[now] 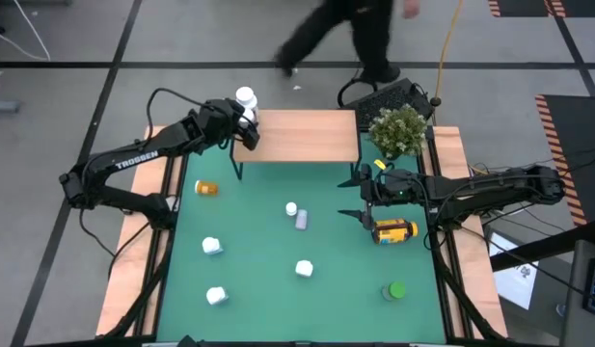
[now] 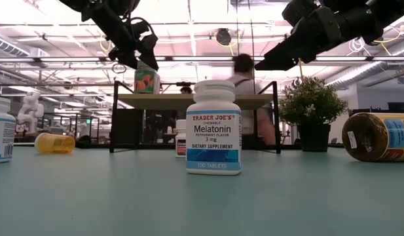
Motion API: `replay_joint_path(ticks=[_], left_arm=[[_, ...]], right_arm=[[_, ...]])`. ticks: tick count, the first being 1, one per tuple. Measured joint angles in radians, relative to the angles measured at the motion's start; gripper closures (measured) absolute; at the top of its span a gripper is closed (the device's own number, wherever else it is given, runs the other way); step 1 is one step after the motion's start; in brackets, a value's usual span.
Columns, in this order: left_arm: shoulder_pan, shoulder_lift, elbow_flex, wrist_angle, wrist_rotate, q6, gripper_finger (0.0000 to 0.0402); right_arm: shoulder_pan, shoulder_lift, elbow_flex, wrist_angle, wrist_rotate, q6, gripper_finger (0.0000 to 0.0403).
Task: Pick and place medicine bottles onto shelf by color
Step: Put the white and green pill bottle on the shelf, then put the yellow pill bottle on the shelf
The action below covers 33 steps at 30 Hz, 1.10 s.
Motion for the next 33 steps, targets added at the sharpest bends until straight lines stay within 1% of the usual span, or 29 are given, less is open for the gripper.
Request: replay_joint_path(ticks=[4,10,16,20,23,25,27,28,30,31,33], left_arm=[[-0.016,-0.03,0.0,-0.007,0.0,0.065,0.0054],[-0.079,-0.125,0.0,0.005,0.0,0.137,0.0049],[-0.191,-0.218,0.0,0.001,-0.005,0.146,0.0048],[-0.289,-0.239,0.001,0.018,-0.011,0.13,0.0048],[-0.379,-0.218,0.001,0.027,-0.01,0.12,0.0048],[-0.44,-0.182,0.001,0.027,-0.01,0.117,0.0048],[-0.493,-0.136,0.001,0.027,-0.01,0.106,0.0048],[-0.519,-0.113,0.001,0.03,-0.011,0.099,0.0048],[-0.565,-0.061,0.001,0.054,-0.032,0.087,0.0048],[-0.586,-0.038,0.001,0.059,-0.048,0.087,0.0048],[-0.621,0.017,0.001,0.094,-0.081,0.093,0.0048]], right_arm=[[0.0,0.0,0.0,0.0,0.0,0.0,0.0051],[0.0,-0.003,0.0,-0.009,0.0,0.018,0.0051],[0.002,-0.045,0.001,-0.091,-0.008,0.09,0.0051],[0.013,-0.09,0.005,-0.162,-0.055,0.157,0.0051],[0.026,-0.113,0.055,-0.324,-0.024,0.2,0.0051],[0.039,-0.116,0.112,-0.492,0.025,0.234,0.0051],[0.051,-0.113,0.169,-0.67,0.046,0.291,0.0051],[0.06,-0.112,0.19,-0.766,0.037,0.327,0.0051],[0.073,-0.111,0.21,-0.923,-0.031,0.392,0.0051],[0.081,-0.113,0.211,-0.988,-0.076,0.424,0.0051],[0.101,-0.114,0.205,-1.089,-0.129,0.496,0.0051]])
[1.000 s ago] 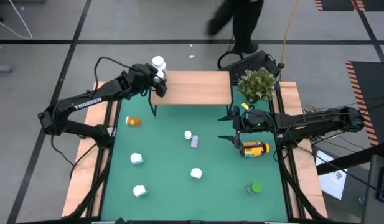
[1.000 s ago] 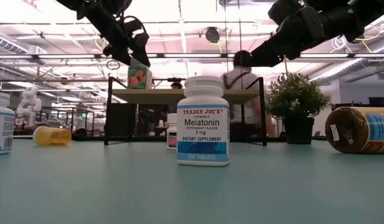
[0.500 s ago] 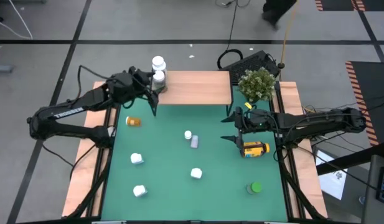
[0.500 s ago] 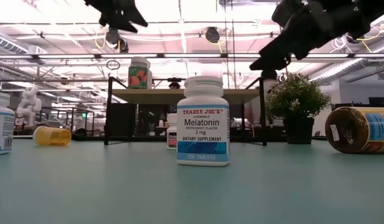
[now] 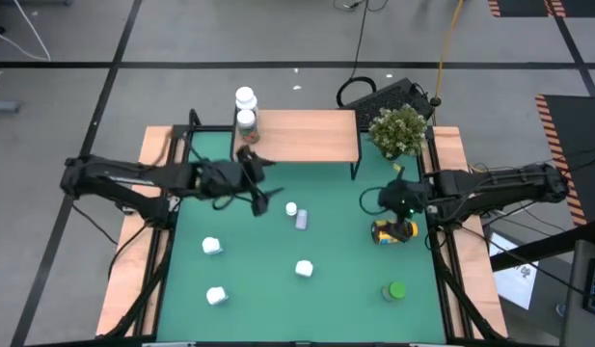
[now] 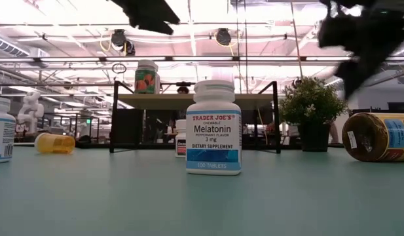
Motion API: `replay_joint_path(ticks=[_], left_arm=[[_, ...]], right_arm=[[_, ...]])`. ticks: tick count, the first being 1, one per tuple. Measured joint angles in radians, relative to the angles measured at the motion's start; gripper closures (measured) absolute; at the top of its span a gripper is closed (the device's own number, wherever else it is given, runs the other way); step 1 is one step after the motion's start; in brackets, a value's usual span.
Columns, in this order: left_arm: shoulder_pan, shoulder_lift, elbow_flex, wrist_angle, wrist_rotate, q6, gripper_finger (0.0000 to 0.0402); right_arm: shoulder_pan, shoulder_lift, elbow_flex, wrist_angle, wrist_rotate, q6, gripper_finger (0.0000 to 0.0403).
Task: Pick and place medicine bottles onto shelf by color
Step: Put the yellow pill bottle on the shelf
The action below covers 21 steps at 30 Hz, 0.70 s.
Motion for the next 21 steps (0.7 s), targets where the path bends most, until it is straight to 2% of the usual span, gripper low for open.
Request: replay_joint_path(ticks=[4,7,14,21], left_arm=[[-0.032,0.088,0.0,0.068,-0.029,0.023,0.0048],[-0.032,0.135,0.0,0.091,-0.03,0.023,0.0048],[-0.008,0.17,0.0,0.105,-0.033,0.027,0.0048],[0.0,0.17,0.0,0.113,-0.033,0.027,0.0048]], right_arm=[[0.036,0.0,-0.04,-0.11,-0.001,0.107,0.0051],[0.052,0.0,-0.07,-0.117,-0.009,0.143,0.0051],[0.058,0.041,-0.135,-0.014,-0.004,0.086,0.0051],[0.059,0.179,-0.165,0.054,-0.027,0.006,0.005]])
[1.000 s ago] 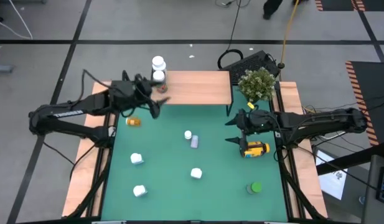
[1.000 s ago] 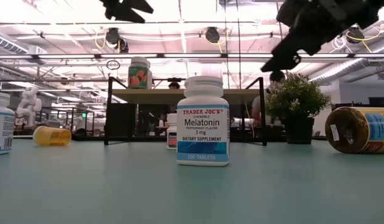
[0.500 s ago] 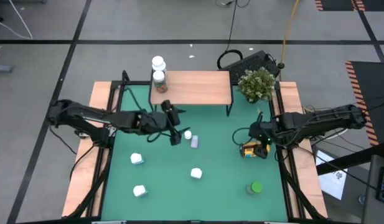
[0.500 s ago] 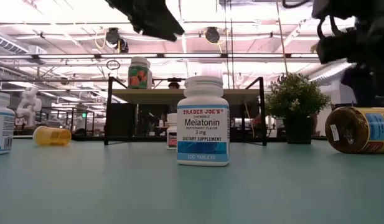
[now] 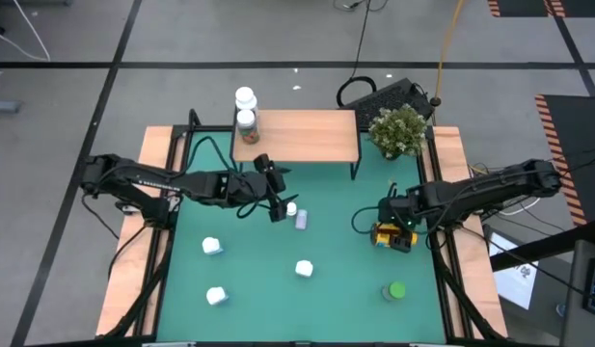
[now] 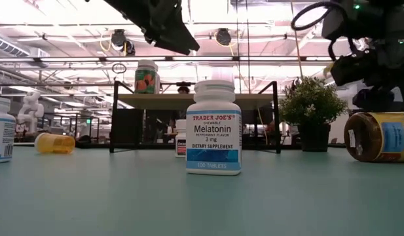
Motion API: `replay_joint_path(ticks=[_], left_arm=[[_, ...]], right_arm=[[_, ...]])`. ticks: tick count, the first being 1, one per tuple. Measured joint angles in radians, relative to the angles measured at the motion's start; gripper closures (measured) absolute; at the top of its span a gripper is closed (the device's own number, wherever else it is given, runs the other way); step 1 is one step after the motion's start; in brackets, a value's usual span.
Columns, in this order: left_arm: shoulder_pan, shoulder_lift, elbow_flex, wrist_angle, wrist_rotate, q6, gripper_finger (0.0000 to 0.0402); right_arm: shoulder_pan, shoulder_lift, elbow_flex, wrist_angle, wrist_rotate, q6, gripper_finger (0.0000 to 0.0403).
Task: Pick and place medicine bottles onto shelf by color
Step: Put the yellow pill bottle on the shelf
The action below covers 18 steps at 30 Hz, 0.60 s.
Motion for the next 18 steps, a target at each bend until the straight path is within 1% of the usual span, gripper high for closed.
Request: replay_joint_path(ticks=[3,6,14,18], left_arm=[[0.0,0.0,0.0,0.0,0.0,-0.001,0.0048],[0.0,0.0,0.0,0.001,0.0,-0.004,0.0048],[0.0,0.0,0.0,0.002,0.0,-0.005,0.0048],[-0.002,0.0,0.0,0.002,0.0,-0.007,0.0048]], right_arm=[[0.0,0.039,-0.001,0.037,-0.003,0.011,0.005],[0.0,0.051,-0.002,0.098,-0.003,0.019,0.0055],[-0.001,0.041,-0.006,0.231,0.003,0.011,0.0089],[-0.001,0.038,-0.011,0.377,0.015,-0.023,0.0095]])
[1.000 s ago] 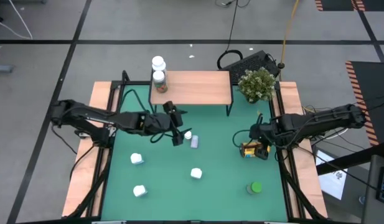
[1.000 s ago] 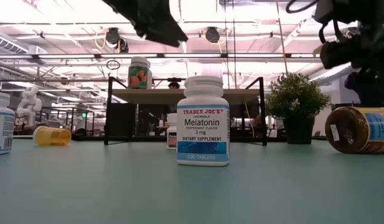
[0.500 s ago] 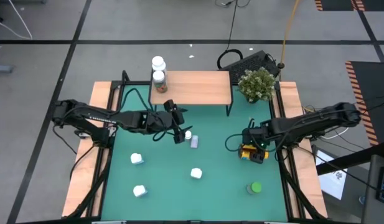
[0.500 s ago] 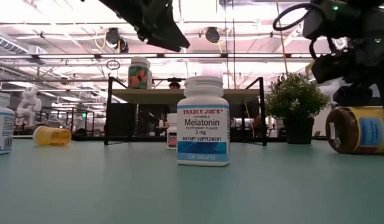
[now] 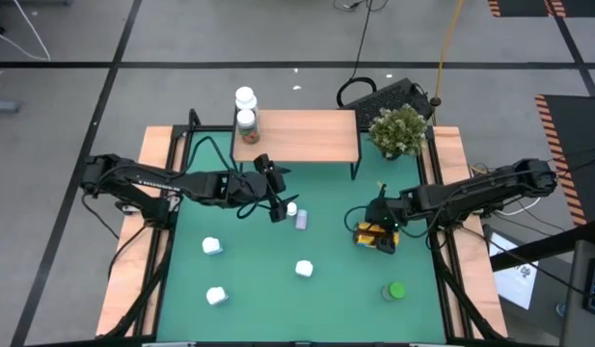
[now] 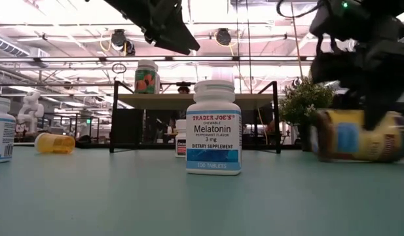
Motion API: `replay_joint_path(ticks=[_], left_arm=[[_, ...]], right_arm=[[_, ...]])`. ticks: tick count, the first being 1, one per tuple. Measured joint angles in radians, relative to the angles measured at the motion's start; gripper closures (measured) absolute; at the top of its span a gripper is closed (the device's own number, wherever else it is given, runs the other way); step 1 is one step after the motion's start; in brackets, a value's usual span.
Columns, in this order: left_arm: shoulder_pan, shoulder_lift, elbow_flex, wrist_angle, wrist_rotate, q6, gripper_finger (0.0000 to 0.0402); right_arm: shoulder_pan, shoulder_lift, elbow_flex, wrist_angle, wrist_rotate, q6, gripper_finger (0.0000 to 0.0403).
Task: Pick and place medicine bottles onto shelf by color
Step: Put the yellow pill bottle on the shelf
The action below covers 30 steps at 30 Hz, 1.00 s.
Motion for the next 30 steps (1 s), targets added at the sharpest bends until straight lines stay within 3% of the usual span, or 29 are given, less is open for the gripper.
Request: replay_joint_path(ticks=[7,16,30], left_arm=[[-0.002,0.0,0.0,0.001,0.0,-0.009,0.0048],[0.001,0.01,0.0,0.04,0.035,-0.009,0.0048],[0.0,0.047,0.001,0.093,0.09,-0.005,0.0048]], right_arm=[[-0.001,-0.003,0.0,0.343,0.007,-0.104,0.0095],[-0.007,-0.008,0.002,0.762,0.115,-0.295,0.0095],[-0.065,-0.009,-0.019,1.29,0.114,-0.461,0.0095]])
